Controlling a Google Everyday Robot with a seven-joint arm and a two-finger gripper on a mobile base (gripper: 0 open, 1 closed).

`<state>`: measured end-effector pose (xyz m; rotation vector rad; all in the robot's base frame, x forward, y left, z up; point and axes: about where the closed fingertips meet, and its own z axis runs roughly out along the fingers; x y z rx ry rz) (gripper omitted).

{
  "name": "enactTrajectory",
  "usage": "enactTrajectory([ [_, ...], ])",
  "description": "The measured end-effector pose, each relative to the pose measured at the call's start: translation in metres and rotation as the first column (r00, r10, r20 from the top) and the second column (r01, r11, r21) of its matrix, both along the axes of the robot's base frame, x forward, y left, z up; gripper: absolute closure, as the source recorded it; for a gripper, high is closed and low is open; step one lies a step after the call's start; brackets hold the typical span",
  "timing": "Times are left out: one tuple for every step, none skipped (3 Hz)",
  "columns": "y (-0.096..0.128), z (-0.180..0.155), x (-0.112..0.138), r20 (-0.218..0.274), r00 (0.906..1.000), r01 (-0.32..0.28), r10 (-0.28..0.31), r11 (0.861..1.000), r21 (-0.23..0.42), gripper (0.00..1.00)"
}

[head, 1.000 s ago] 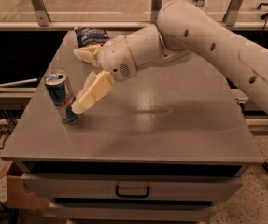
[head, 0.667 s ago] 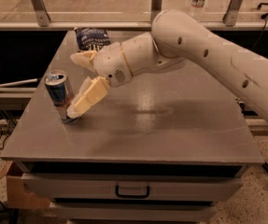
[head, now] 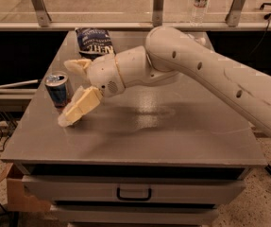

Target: Knock redbull can over

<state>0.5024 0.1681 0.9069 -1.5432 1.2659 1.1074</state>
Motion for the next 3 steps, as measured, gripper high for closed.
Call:
enactTrajectory([
  [0.0052,-0.0045,-0.003,-0.005,0.9999,-0.009,0.01,1.0,0.015,0.0],
  [0.0085,-0.008,-0.006,-0.006,0.9998,-0.021,0.022,1.0,0.021,0.13],
  [0.0102,-0.0108,-0.0078,-0.007,0.9995,-0.031,0.031,0.999,0.023,0.36],
])
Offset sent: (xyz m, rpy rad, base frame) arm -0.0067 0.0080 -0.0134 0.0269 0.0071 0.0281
